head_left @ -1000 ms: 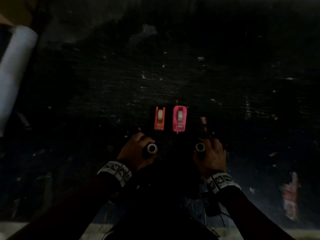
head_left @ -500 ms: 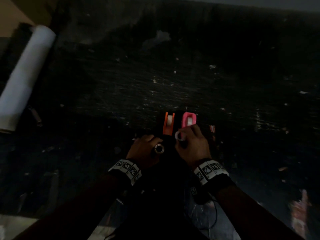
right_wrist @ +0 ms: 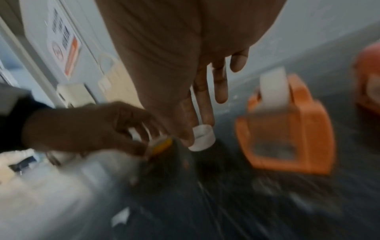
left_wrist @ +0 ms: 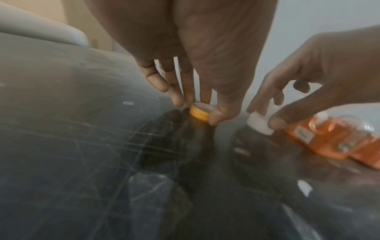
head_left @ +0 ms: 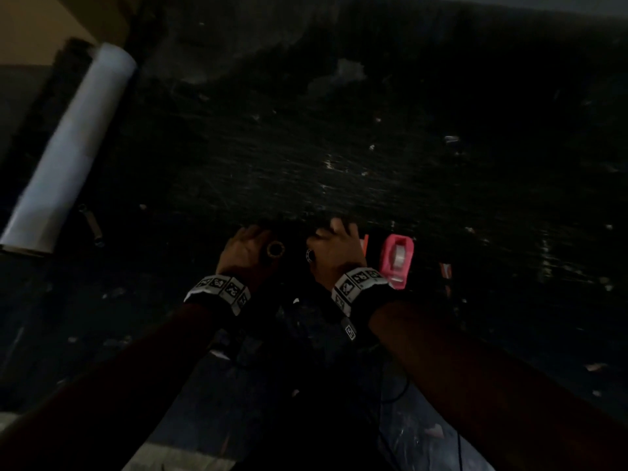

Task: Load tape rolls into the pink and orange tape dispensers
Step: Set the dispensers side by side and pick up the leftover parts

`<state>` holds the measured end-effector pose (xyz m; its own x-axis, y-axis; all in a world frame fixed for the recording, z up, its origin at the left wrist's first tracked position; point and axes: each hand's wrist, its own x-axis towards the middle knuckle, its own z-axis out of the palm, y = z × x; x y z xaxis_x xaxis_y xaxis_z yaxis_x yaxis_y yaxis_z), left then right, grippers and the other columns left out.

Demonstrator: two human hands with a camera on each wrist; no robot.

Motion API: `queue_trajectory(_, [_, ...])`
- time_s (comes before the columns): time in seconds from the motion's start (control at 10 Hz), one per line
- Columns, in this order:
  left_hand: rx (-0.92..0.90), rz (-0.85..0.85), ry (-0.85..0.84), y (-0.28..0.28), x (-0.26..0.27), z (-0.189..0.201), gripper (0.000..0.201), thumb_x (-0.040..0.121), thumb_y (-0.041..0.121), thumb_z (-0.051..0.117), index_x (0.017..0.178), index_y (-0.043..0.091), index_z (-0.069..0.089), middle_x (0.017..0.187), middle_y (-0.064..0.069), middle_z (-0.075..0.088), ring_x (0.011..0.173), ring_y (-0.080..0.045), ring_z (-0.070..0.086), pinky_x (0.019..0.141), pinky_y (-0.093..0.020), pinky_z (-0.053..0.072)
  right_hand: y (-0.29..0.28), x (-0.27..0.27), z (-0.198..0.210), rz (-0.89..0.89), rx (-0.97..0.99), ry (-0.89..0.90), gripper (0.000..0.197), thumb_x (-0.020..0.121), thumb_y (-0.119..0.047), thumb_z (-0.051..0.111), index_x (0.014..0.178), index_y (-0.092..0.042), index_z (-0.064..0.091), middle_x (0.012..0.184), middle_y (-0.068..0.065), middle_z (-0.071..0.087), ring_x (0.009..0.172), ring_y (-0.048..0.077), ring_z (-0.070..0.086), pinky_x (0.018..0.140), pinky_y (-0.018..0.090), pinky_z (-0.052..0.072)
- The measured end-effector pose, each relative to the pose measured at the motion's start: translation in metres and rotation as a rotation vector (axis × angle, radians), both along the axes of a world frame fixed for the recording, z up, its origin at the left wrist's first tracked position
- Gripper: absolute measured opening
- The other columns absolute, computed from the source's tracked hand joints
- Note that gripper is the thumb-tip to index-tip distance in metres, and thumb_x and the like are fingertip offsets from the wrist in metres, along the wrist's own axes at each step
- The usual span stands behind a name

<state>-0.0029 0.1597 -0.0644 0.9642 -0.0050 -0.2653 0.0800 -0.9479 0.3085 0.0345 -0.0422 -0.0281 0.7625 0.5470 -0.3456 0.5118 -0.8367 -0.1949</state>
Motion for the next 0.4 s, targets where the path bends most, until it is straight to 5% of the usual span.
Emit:
queue_trajectory(0.2, [-0.075,0.014,-0.059,-0.002,-0.013,0.008,0.060,0.071,0.039,0.076,0.128,0.026,0.060,0.128,-0.009,0.061,0.117,-0.035,0.056,0.095,-0.049,0.051,-0.015,-0.010,0.013,-0.067,0.057,-0.047,0.049,0.084,-0.045,0.061,0.127,-0.024,0.058,0.129,0.004,0.057,0.129,0.033,0.036,0.101,0.051,0.029])
queue_trajectory(0.4, [-0.132,0.048,-0.178,0.020,-0.053,0.010,0.058,0.075,0.042,0.067,0.129,0.025,0.060,0.123,-0.006,0.064,0.117,-0.028,0.057,0.098,-0.044,0.051,-0.086,-0.052,0.033,-0.298,0.221,-0.291,0.035,0.075,-0.043,0.062,0.104,-0.026,0.069,0.108,0.002,0.066,0.111,0.030,0.053,0.090,0.047,0.039])
